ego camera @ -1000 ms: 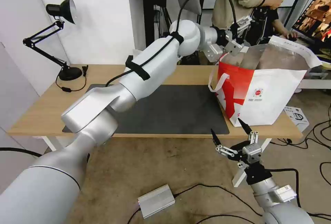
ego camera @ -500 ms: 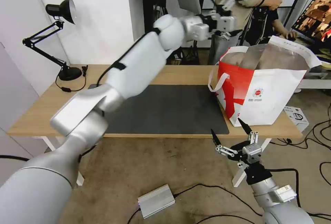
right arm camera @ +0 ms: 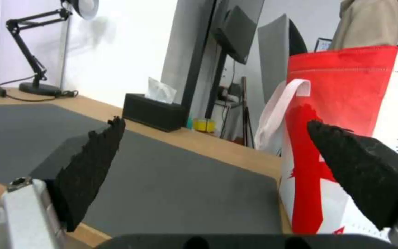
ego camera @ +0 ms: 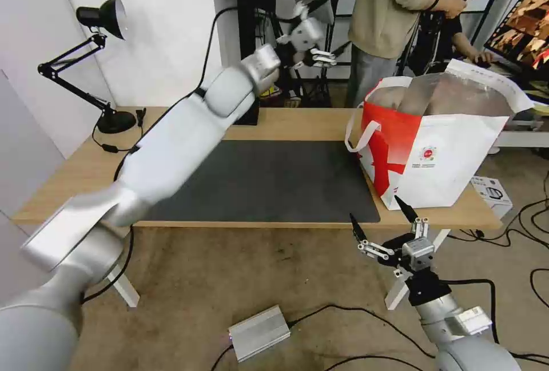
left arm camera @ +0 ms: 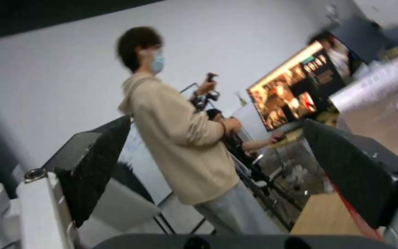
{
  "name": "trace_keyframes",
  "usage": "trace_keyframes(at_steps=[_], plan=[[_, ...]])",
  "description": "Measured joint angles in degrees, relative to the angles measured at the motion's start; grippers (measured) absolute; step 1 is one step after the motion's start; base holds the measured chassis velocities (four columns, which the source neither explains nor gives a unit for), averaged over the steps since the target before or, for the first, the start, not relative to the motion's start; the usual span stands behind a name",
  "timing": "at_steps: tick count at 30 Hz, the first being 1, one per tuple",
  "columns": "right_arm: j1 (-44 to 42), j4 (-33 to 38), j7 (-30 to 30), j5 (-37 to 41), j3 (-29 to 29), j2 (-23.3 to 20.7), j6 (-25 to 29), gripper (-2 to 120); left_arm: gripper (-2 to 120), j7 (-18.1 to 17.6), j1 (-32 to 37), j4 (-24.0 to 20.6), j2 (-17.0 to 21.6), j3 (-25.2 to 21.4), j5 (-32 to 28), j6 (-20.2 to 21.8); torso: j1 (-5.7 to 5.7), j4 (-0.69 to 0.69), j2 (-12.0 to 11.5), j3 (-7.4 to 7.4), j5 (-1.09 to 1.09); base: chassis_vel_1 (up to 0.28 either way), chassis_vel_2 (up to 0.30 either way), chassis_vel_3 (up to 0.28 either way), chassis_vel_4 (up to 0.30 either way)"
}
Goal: Pick up the trash from the table and place it into the takeout bag.
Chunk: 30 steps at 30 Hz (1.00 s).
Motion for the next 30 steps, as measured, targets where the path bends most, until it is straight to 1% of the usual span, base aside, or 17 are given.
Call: trace_keyframes(at_steps=[1, 2, 3, 6, 7, 8, 10, 11, 13, 15, 16, 20, 21, 23, 25, 26, 30], plan=[[0.00, 0.00, 0.00, 0.00, 0.00, 0.01, 0.00, 100, 100, -1.36, 2.09, -2.37, 1.35, -0.93, -1.47, 0.81, 0.00, 0.00, 0.00, 0.00, 0.00, 0.000, 0.000, 0.000, 0.000], [0.00, 0.00, 0.00, 0.00, 0.01, 0.00, 0.00, 100, 100, -2.22, 3.45, -3.75, 2.17, -1.66, -2.16, 1.34, 0.00, 0.00, 0.00, 0.00, 0.00, 0.000, 0.000, 0.000, 0.000], [0.00, 0.00, 0.00, 0.00, 0.01, 0.00, 0.00, 100, 100, -2.22, 3.45, -3.75, 2.17, -1.66, -2.16, 1.34, 0.00, 0.00, 0.00, 0.00, 0.00, 0.000, 0.000, 0.000, 0.000], [0.00, 0.00, 0.00, 0.00, 0.00, 0.00, 0.00, 100, 100, -5.23, 8.06, -7.13, 4.59, -5.30, -3.19, 2.21, 0.00, 0.00, 0.00, 0.00, -0.01, 0.000, 0.000, 0.000, 0.000], [0.00, 0.00, 0.00, 0.00, 0.00, 0.00, 0.00, 100, 100, -5.69, 9.32, -8.28, 5.62, -6.38, -3.86, 2.37, 0.00, -0.01, -0.01, 0.00, 0.00, 0.000, 0.000, 0.000, 0.000], [0.00, 0.00, 0.00, 0.00, 0.00, 0.00, 0.00, 100, 100, -5.69, 9.32, -8.28, 5.62, -6.38, -3.86, 2.37, 0.00, -0.01, -0.01, 0.00, 0.00, 0.000, 0.000, 0.000, 0.000], [0.00, 0.00, 0.00, 0.00, 0.00, 0.00, 0.00, 100, 100, -6.72, 11.90, -11.45, 8.26, -8.16, -6.18, 3.18, 0.00, 0.00, -0.01, 0.00, 0.01, 0.000, 0.000, 0.000, 0.000], [0.00, 0.00, 0.00, 0.00, 0.00, 0.00, 0.00, 100, 100, -6.72, 11.90, -11.45, 8.26, -8.16, -6.18, 3.18, 0.00, 0.00, -0.01, 0.00, 0.01, 0.000, 0.000, 0.000, 0.000], [0.00, 0.00, 0.00, 0.00, 0.00, 0.00, 0.00, 100, 100, -7.77, 14.93, -14.69, 10.09, -10.66, -7.65, 4.03, 0.00, 0.00, 0.00, -0.01, 0.01, 0.000, 0.000, 0.000, 0.000], [0.00, 0.00, -0.01, 0.00, 0.00, 0.00, 0.00, 100, 100, -8.35, 18.68, -17.73, 11.33, -13.62, -8.03, 4.66, 0.00, 0.00, 0.00, -0.01, 0.00, 0.000, 0.000, 0.000, 0.000], [0.00, 0.00, -0.01, 0.00, 0.00, 0.00, 0.00, 100, 100, -8.35, 18.68, -17.73, 11.33, -13.62, -8.03, 4.66, 0.00, 0.00, 0.00, -0.01, 0.00, 0.000, 0.000, 0.000, 0.000], [0.00, 0.00, -0.01, 0.00, 0.00, 0.00, 0.00, 100, 100, -9.10, 27.67, -22.85, 13.14, -20.39, -7.06, 5.09, -0.01, 0.00, 0.00, -0.01, 0.00, 0.000, 0.000, 0.000, 0.000], [0.00, 0.00, -0.01, 0.00, 0.00, 0.00, 0.00, 100, 100, -9.10, 27.67, -22.85, 13.14, -20.39, -7.06, 5.09, -0.01, 0.00, 0.00, -0.01, 0.00, 0.000, 0.000, 0.000, 0.000], [0.00, 0.00, -0.01, 0.00, 0.00, 0.00, 0.00, 100, 100, -9.14, 32.84, -24.89, 14.28, -23.64, -6.07, 4.14, 0.00, 0.01, 0.00, -0.01, 0.00, 0.000, 0.000, 0.000, 0.000], [0.00, 0.00, -0.01, 0.00, 0.00, 0.00, 0.00, 100, 100, -9.21, 35.96, -26.38, 15.16, -25.58, -5.65, 3.30, 0.00, 0.00, 0.00, 0.00, 0.00, 0.000, 0.000, 0.000, 0.000], [0.00, 0.00, -0.01, 0.00, 0.00, 0.00, 0.00, 100, 100, -9.21, 35.96, -26.38, 15.16, -25.58, -5.65, 3.30, 0.00, 0.00, 0.00, 0.00, 0.00, 0.000, 0.000, 0.000, 0.000], [0.01, 0.00, 0.00, 0.00, 0.00, 0.00, 0.00, 100, 100, -9.55, 43.52, -30.40, 15.19, -30.98, -4.82, 3.02, 0.00, 0.00, 0.00, -0.01, 0.02, 0.000, 0.000, 0.000, 0.000]])
